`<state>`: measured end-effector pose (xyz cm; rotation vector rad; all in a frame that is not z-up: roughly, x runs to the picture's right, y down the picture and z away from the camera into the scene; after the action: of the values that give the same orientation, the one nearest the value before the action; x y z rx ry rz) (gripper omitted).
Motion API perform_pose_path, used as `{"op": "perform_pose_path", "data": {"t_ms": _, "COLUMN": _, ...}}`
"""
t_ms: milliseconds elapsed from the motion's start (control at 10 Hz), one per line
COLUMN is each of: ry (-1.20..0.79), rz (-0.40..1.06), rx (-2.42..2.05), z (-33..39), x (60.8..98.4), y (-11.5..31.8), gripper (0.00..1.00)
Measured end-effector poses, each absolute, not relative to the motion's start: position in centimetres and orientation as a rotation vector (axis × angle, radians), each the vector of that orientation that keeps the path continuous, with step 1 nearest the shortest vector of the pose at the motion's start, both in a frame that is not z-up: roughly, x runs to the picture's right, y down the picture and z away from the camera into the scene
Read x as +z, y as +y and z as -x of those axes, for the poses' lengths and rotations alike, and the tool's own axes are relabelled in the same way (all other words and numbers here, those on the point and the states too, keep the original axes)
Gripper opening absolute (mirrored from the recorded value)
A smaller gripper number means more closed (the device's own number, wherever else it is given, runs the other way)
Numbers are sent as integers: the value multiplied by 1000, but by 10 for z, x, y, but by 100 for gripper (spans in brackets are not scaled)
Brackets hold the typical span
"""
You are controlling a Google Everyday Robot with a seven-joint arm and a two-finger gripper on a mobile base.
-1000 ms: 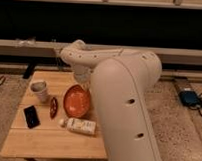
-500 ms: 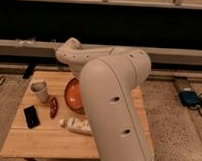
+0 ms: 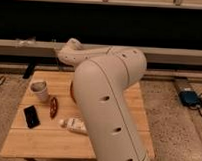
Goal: Drag the ceramic bowl in a circle
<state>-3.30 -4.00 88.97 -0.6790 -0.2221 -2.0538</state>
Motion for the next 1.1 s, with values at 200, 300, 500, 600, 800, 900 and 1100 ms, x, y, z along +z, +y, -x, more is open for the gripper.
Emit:
{"op": "perform_pose_path", "data": {"t_ms": 200, "ry": -208, "rz": 742, "rx": -2036, "z": 6, "x": 885, "y": -38, "gripper": 0}}
{"op": "perform_pose_path", "data": {"t_ms": 300, "ry": -211, "rz": 769, "rx": -2031, "z": -5, "x": 882, "y": -36, "gripper": 0}}
{"op": "perform_pose_path", "data": {"t_ms": 500, "ry": -248, "rz": 839, "rx": -2023, "z": -29, "x": 874, "y": -23, "gripper": 0}}
{"op": "perform_pose_path", "data": {"t_ms": 600, "ry": -276, "rz": 857, "rx": -2026, "z": -34, "x": 872, "y": -16, "gripper": 0}}
{"op": "perform_pose_path", "data": {"t_ms": 800, "ry": -406, "rz": 865, "rx": -2070, "z": -32, "x": 865, "y": 4, "gripper": 0}}
{"op": "perform_pose_path", "data": {"t_ms": 900, "ry": -457, "rz": 861, "rx": -2094, "z": -28, "x": 861, "y": 11, "gripper": 0}}
{"op": "perform_pose_path", "data": {"t_ms": 1100, "ry": -530, "rz": 836, "rx": -2135, "z": -13, "x": 855, "y": 20, "gripper": 0}}
